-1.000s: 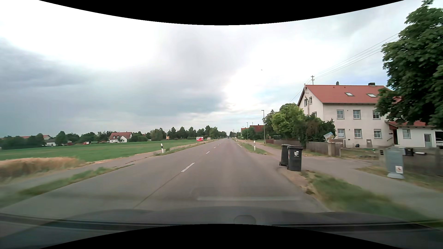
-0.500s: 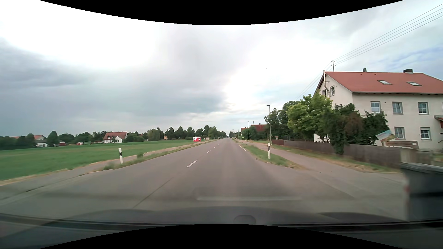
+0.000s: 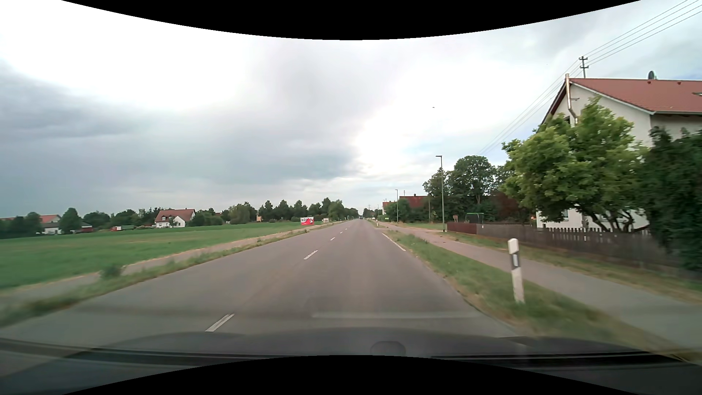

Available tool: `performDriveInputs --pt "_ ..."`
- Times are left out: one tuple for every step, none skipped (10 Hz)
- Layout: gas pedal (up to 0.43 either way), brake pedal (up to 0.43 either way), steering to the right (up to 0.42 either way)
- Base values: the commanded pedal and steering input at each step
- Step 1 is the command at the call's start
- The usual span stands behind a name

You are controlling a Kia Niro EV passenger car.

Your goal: Follow the waypoints while adhering to traffic rules and regulations

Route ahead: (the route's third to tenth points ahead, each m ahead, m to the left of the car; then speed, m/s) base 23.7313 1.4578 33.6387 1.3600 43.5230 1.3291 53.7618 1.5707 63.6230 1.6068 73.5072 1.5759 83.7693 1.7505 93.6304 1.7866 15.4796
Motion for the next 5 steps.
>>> performDriveInputs --pt "0.177 0.000 -0.002" --pt "0.177 0.000 -0.001" --pt "0.177 0.000 -0.002" --pt "0.177 0.000 -0.002" --pt "0.177 0.000 -0.002"
